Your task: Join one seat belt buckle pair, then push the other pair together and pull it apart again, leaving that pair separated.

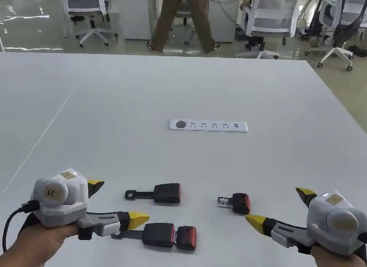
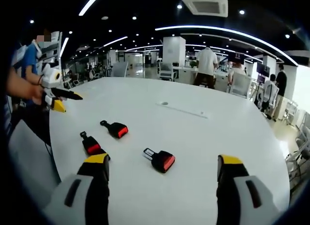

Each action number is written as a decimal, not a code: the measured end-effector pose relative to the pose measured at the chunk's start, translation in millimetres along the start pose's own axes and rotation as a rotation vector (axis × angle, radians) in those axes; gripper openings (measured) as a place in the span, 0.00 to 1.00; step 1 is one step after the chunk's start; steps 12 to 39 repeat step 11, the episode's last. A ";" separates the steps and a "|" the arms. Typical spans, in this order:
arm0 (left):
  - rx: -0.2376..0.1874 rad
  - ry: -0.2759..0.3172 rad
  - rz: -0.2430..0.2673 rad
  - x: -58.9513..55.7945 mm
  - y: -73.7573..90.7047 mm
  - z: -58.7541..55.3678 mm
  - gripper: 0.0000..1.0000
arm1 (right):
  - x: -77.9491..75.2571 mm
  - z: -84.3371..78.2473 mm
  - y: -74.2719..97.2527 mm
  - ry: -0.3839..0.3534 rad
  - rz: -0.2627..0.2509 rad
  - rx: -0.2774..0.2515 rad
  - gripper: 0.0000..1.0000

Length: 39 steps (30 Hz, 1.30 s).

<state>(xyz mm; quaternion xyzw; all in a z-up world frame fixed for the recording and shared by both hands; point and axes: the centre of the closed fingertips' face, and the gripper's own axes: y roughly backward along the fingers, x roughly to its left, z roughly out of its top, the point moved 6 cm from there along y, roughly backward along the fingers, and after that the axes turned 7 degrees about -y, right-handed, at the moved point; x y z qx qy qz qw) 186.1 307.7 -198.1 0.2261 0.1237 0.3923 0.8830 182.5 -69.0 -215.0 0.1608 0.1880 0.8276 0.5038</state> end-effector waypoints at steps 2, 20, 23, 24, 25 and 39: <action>-0.008 0.011 0.007 -3.9 11.6 -3.3 1.00 | 4.6 -3.7 5.5 0.014 0.004 0.003 0.94; -0.003 -0.001 0.022 -3.6 41.7 -21.6 1.00 | 20.9 -13.7 25.6 -0.015 -0.011 -0.017 0.94; -0.003 -0.001 0.022 -3.6 41.7 -21.6 1.00 | 20.9 -13.7 25.6 -0.015 -0.011 -0.017 0.94; -0.003 -0.001 0.022 -3.6 41.7 -21.6 1.00 | 20.9 -13.7 25.6 -0.015 -0.011 -0.017 0.94; -0.003 -0.001 0.022 -3.6 41.7 -21.6 1.00 | 20.9 -13.7 25.6 -0.015 -0.011 -0.017 0.94; -0.003 -0.001 0.022 -3.6 41.7 -21.6 1.00 | 20.9 -13.7 25.6 -0.015 -0.011 -0.017 0.94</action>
